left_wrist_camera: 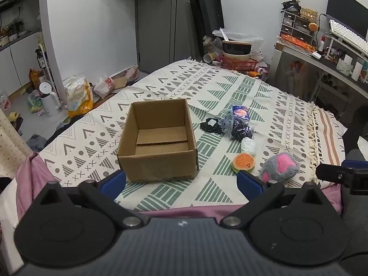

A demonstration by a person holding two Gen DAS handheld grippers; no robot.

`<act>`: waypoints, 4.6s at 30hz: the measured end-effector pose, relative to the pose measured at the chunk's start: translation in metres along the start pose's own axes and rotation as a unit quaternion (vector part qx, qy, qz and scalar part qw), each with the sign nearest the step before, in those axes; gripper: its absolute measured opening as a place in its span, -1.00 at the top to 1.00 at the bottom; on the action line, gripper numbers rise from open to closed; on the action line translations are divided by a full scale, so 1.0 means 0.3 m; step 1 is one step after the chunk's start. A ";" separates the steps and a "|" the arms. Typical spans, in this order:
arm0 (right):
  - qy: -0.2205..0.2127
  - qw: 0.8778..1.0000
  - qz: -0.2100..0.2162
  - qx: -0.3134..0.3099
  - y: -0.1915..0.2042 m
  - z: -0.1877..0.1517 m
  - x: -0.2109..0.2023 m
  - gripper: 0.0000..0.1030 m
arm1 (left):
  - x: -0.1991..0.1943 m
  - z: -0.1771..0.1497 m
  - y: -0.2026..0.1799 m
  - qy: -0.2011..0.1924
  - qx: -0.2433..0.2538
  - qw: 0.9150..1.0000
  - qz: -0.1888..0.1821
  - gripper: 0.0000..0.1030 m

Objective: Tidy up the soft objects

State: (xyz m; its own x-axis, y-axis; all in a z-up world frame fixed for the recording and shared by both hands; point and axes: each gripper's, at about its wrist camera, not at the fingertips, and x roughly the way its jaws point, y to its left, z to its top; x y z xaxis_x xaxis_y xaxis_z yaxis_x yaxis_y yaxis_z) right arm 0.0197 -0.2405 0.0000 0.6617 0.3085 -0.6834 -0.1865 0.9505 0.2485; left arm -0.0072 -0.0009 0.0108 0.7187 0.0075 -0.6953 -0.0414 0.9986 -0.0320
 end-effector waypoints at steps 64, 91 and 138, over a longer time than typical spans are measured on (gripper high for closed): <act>0.008 1.000 -0.007 -0.009 -0.012 -0.011 -0.007 -1.00 | -0.026 -0.008 -0.033 -0.001 -0.005 1.000 -0.027 -0.98; -0.011 0.999 -0.027 0.014 -0.141 0.028 -0.015 -1.00 | 0.060 0.034 -0.124 -0.017 0.002 0.998 -0.062 -0.95; 0.117 0.992 -0.005 0.046 -0.417 0.110 0.494 0.28 | 0.602 0.038 -0.374 0.087 0.018 0.989 -0.118 -0.41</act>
State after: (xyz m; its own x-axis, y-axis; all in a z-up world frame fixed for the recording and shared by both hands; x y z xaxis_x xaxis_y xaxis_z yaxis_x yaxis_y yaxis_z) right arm 0.1650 -0.3148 -0.1096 0.4750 0.3096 -0.8237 -0.1069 0.9494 0.2952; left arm 0.1350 -0.1111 -0.1030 0.5742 -0.2323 -0.7851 0.1410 0.9726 -0.1846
